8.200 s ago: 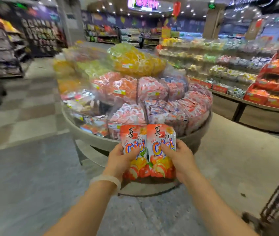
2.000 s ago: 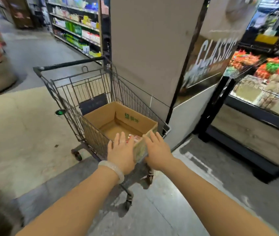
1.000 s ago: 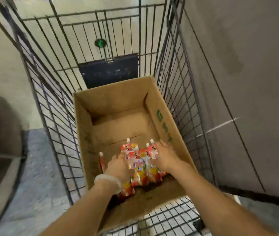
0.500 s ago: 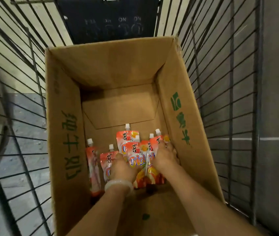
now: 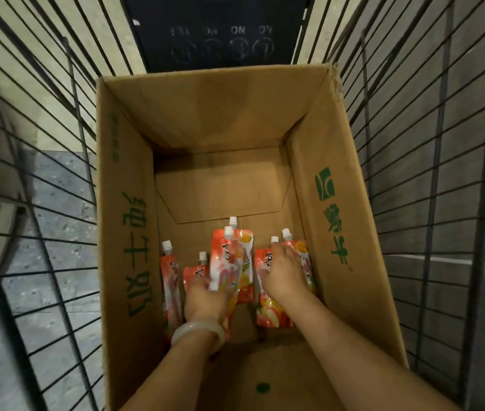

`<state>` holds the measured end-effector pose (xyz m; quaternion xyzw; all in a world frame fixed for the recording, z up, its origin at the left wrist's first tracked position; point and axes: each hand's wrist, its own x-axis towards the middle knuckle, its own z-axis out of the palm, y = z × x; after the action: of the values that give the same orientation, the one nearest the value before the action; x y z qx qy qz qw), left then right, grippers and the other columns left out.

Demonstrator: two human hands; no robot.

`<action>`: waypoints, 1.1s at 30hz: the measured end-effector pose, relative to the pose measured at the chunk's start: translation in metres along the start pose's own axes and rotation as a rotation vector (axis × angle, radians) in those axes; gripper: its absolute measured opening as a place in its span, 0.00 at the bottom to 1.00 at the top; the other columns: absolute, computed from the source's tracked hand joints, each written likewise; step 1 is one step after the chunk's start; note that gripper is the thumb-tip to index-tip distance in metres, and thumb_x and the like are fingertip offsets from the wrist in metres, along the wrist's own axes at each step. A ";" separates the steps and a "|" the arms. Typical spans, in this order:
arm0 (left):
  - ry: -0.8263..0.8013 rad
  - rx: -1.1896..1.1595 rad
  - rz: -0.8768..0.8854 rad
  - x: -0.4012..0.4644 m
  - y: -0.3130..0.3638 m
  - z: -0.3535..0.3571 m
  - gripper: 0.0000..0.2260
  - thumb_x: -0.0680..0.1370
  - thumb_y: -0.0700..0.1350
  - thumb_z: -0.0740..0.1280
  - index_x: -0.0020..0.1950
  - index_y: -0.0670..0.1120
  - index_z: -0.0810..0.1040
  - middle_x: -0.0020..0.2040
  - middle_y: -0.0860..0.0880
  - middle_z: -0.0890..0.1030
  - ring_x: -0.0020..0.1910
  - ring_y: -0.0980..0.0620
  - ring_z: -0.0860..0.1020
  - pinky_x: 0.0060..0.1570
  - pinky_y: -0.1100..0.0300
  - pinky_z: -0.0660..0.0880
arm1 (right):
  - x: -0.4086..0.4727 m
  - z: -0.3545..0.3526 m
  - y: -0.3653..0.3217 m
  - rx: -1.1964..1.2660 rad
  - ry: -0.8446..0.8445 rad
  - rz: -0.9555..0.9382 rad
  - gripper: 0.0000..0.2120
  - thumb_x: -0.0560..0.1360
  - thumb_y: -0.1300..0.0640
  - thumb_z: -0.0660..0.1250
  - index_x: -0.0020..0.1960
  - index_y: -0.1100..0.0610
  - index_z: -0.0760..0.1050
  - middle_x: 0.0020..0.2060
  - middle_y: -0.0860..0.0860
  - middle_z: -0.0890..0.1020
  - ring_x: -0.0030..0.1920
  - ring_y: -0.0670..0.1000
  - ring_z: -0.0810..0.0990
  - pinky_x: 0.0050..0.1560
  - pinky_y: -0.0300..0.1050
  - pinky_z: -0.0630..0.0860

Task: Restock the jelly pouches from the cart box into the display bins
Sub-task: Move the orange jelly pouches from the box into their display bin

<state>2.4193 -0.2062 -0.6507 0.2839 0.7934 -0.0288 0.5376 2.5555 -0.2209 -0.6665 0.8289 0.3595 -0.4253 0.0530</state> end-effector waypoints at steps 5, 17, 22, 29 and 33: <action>0.099 -0.245 -0.082 0.012 -0.002 -0.036 0.19 0.72 0.39 0.72 0.61 0.44 0.74 0.56 0.42 0.80 0.53 0.39 0.78 0.57 0.43 0.75 | 0.019 0.026 -0.036 0.273 -0.052 0.144 0.29 0.66 0.47 0.75 0.61 0.60 0.72 0.57 0.56 0.79 0.60 0.57 0.77 0.59 0.48 0.75; 0.037 -0.361 -0.116 0.012 -0.004 -0.034 0.15 0.75 0.40 0.70 0.61 0.46 0.74 0.54 0.45 0.80 0.54 0.39 0.78 0.57 0.40 0.75 | 0.035 0.054 -0.046 0.251 -0.014 0.227 0.32 0.55 0.45 0.81 0.54 0.57 0.76 0.52 0.56 0.81 0.53 0.58 0.80 0.52 0.51 0.78; 0.024 -0.397 -0.048 -0.004 0.001 -0.037 0.18 0.74 0.39 0.71 0.62 0.46 0.73 0.55 0.44 0.80 0.54 0.39 0.78 0.58 0.41 0.74 | 0.026 0.028 -0.027 0.465 -0.061 0.106 0.26 0.65 0.60 0.77 0.59 0.62 0.70 0.54 0.56 0.80 0.53 0.56 0.79 0.52 0.44 0.75; -0.116 -0.470 0.099 -0.053 0.021 -0.056 0.13 0.74 0.38 0.70 0.54 0.49 0.72 0.48 0.47 0.80 0.49 0.45 0.79 0.53 0.47 0.77 | -0.019 -0.040 -0.019 0.860 -0.187 0.014 0.19 0.65 0.65 0.77 0.50 0.53 0.72 0.48 0.52 0.82 0.48 0.52 0.82 0.54 0.53 0.79; -0.196 -0.493 0.295 -0.093 0.039 -0.075 0.11 0.74 0.36 0.70 0.48 0.51 0.75 0.49 0.46 0.83 0.47 0.46 0.82 0.48 0.48 0.80 | -0.058 -0.087 -0.024 0.953 -0.230 -0.135 0.20 0.67 0.65 0.75 0.56 0.55 0.74 0.52 0.55 0.83 0.53 0.56 0.82 0.59 0.60 0.76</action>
<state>2.4000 -0.1861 -0.5282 0.2532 0.6708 0.2157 0.6628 2.5759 -0.2005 -0.5631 0.6835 0.1698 -0.6335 -0.3203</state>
